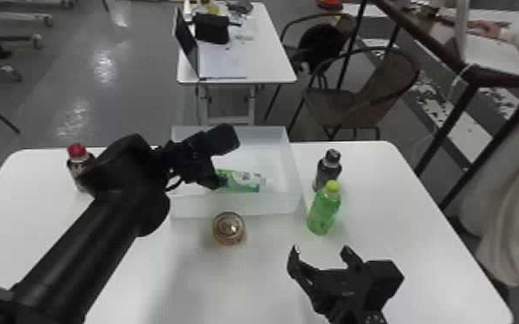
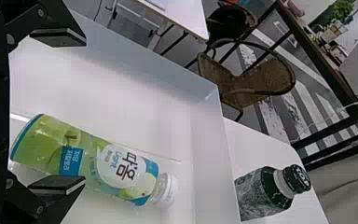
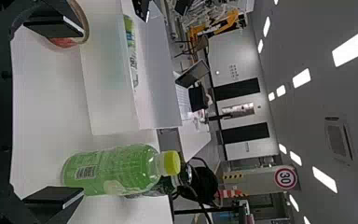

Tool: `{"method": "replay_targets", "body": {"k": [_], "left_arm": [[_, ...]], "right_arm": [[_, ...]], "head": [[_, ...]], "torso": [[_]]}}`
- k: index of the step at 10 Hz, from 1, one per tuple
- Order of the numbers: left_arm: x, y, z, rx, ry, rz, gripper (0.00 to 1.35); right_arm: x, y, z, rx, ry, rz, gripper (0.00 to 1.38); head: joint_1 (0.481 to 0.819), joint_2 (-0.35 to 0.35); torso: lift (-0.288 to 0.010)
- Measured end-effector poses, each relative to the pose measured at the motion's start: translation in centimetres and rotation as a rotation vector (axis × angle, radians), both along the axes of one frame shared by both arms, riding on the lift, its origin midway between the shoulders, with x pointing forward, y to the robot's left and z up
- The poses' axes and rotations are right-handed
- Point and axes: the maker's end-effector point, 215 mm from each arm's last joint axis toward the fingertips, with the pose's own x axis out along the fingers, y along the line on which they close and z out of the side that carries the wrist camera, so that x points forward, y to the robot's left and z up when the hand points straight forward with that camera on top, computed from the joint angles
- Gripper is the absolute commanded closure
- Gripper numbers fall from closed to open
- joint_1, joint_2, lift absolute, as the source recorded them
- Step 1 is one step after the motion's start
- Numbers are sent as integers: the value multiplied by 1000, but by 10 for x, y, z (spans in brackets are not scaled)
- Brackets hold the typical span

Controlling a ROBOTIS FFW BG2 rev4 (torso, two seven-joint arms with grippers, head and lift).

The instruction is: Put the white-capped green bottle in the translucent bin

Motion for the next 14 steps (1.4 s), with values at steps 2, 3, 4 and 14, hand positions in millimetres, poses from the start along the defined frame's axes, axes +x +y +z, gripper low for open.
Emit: {"method": "replay_targets", "body": {"k": [2,3,4,14], "left_arm": [[-8,-10,-2,-24,14,-34,252],[-15,-15,2,-56,17,-46,252],[-21,-8,13,-123,-1,-15,252],[-239,196,-25,-997,-177,692,252]], "right_arm": [[-4,0,-2,2,6,-2,102],[-8,-1,-1,5,6,-4,102],[-10,-3,-1,3,8,-3,102],[-37,-52,9,-69,16,-90,102]], "head": [[695,-110],[695,-118],[695,-117],[695,46]], "torso": [[-54],[-54],[-54],[-54]]}}
